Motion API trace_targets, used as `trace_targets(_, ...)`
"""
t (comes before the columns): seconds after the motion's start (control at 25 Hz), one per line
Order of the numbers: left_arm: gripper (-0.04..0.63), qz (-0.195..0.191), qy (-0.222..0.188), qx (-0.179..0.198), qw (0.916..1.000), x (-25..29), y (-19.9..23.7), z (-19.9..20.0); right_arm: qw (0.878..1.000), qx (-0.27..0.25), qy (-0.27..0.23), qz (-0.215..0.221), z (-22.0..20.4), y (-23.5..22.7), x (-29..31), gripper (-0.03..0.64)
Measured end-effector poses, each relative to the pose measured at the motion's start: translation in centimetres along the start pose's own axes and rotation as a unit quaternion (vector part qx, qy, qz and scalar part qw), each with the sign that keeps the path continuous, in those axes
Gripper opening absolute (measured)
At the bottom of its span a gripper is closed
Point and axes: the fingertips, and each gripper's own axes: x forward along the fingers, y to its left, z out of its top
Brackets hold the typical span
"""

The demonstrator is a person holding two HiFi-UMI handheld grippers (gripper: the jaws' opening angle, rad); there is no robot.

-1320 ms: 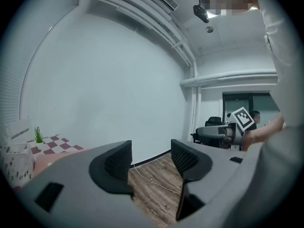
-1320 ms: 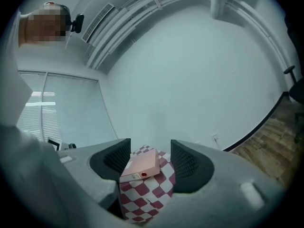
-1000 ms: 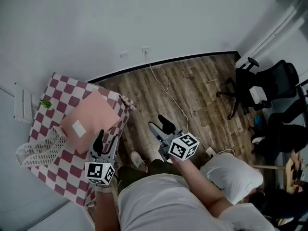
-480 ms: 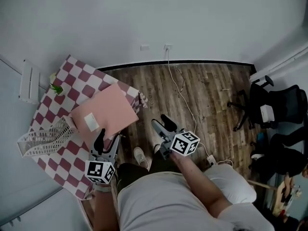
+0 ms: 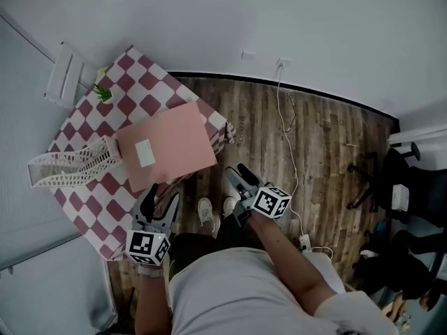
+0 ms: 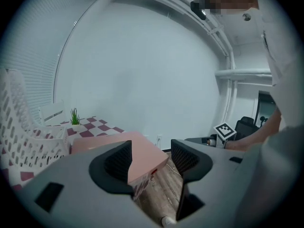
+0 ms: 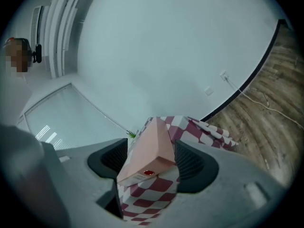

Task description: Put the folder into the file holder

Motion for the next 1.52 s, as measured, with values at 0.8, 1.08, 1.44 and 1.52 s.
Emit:
trace_targets(0.8, 0.242, 0.139, 0.06, -0.063, 0.9865, -3.3, -0.6, -7.2, 0.971, 0.181, 0.092, 0.126, -6.9, -2.5, 7.2, 0.364)
trace_targets(1.08, 0.242, 0.158, 0.065, -0.073, 0.9825, -3.9, -0.8, -8.3, 0.953, 0.247, 0.098, 0.148, -8.0, -1.0, 9.2, 0.367)
trace_targets(1.44, 0.242, 0.172, 0.069, -0.081, 0.9794, -4.4, -0.9, -9.2, 0.946, 0.271, 0.088, 0.155, -8.0, -0.5, 11.6, 0.365)
trace_targets(1.52, 0.242, 0.174, 0.067, -0.081, 0.9791, -4.5, -0.9, -9.1, 0.947, 0.268, 0.086, 0.151, -7.8, -0.3, 11.9, 0.347)
